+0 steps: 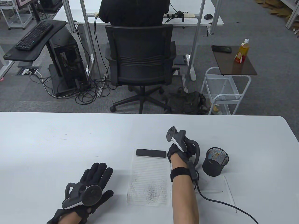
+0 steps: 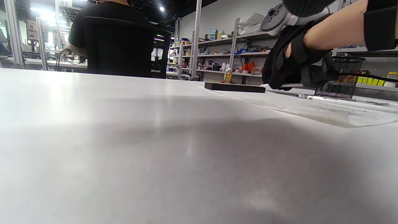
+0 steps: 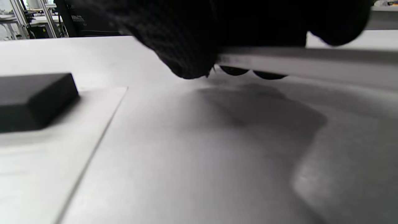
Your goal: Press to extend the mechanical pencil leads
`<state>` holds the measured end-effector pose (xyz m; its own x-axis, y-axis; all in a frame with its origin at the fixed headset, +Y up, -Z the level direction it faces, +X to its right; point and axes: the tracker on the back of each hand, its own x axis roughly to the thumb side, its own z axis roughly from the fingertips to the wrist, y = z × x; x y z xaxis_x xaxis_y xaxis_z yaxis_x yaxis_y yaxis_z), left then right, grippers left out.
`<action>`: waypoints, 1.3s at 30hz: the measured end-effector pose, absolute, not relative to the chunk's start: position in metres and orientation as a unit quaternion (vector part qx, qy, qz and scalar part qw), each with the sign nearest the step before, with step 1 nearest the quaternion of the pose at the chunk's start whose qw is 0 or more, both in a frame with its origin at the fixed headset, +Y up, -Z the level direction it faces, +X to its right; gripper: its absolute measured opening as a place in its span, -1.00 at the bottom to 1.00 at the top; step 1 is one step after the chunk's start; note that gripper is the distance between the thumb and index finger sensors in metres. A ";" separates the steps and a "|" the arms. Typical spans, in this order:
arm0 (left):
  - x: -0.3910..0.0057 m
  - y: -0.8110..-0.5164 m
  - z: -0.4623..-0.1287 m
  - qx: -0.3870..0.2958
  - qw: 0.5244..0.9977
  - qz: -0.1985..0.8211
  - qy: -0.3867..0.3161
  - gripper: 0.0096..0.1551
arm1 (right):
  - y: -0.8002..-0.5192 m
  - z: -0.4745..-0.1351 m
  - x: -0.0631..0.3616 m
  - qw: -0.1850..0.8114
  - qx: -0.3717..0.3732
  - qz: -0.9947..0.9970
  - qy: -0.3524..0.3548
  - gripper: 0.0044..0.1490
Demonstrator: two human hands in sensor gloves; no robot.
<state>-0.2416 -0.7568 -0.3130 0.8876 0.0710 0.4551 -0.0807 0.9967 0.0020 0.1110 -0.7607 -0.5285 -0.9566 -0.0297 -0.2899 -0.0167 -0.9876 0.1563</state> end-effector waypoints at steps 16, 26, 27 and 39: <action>-0.240 -0.763 -0.314 -0.006 0.971 0.044 -0.234 0.06 | -0.763 -0.531 0.114 0.001 0.145 -0.987 -0.063 -0.42; -0.239 -0.762 -0.312 -0.002 0.970 0.051 -0.237 0.07 | -0.689 -0.477 0.109 -0.087 0.006 -0.996 0.008 -0.24; -0.239 -0.762 -0.312 -0.002 0.970 0.052 -0.238 0.06 | -0.682 -0.463 0.108 -0.098 -0.023 -0.995 0.017 -0.22; -0.233 -0.756 -0.307 0.025 0.968 0.050 -0.246 0.07 | -0.707 -0.306 0.166 -0.175 -0.196 -0.945 0.197 0.00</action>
